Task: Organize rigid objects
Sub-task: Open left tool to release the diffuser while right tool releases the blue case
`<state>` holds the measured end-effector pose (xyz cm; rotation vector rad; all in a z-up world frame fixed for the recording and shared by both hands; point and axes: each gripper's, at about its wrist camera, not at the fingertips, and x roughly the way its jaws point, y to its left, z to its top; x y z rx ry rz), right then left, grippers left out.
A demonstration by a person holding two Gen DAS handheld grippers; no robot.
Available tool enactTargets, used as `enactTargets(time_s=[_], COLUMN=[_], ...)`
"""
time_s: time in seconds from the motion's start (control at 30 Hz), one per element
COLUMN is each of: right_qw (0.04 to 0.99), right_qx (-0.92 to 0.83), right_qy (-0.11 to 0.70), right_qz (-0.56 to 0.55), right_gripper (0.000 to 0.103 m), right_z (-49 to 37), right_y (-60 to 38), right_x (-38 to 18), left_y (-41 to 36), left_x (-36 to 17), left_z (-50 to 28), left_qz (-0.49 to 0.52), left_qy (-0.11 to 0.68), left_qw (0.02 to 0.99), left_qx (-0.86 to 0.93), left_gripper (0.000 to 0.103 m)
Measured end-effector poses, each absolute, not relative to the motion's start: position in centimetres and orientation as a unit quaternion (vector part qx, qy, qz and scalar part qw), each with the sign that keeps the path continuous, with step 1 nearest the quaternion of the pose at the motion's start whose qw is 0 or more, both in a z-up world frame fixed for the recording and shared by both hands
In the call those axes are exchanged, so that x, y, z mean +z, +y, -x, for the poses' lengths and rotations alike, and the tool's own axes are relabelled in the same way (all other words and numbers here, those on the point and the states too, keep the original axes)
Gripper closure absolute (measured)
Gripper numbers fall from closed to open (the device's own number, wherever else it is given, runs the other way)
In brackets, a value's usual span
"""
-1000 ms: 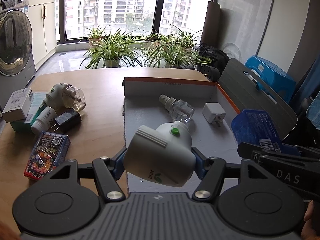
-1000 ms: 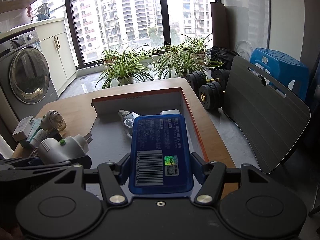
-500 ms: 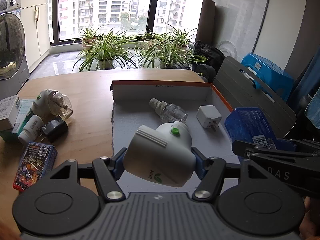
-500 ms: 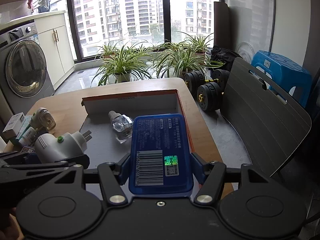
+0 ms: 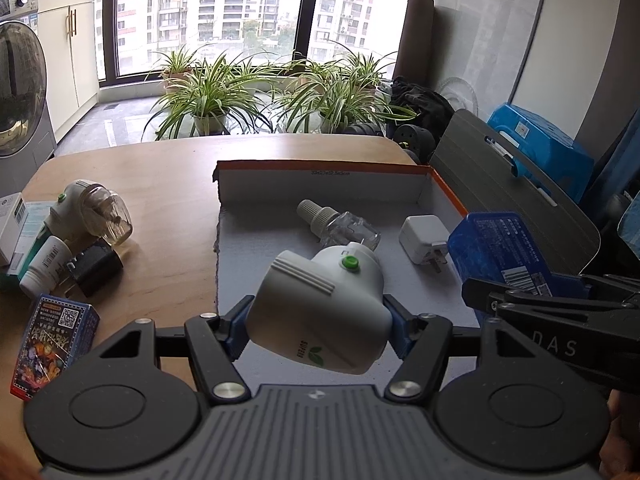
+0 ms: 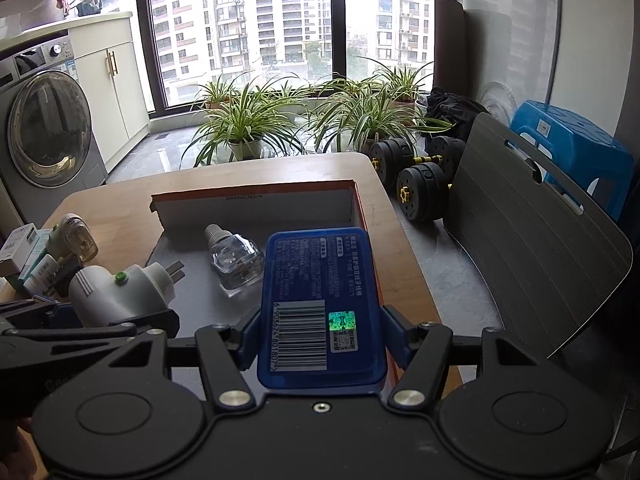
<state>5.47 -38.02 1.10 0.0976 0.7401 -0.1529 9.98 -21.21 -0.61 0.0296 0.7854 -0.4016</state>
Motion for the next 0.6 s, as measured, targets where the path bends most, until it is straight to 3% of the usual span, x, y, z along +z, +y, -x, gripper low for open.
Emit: enactTargets(time_s=[0.6], right_qw=[0.934], right_qx=[-0.091], right_qy=[0.340], right_qz=[-0.060], right_gripper=[0.027], right_z=[-4.9], right_y=[-39.0], right_x=[1.9], left_y=[-21.8], left_x=[-1.3], left_z=[-11.0], left_qz=[-0.005], left_qy=[0.391], left_qw=[0.898], left_qx=[-0.201], left_gripper=[0.036])
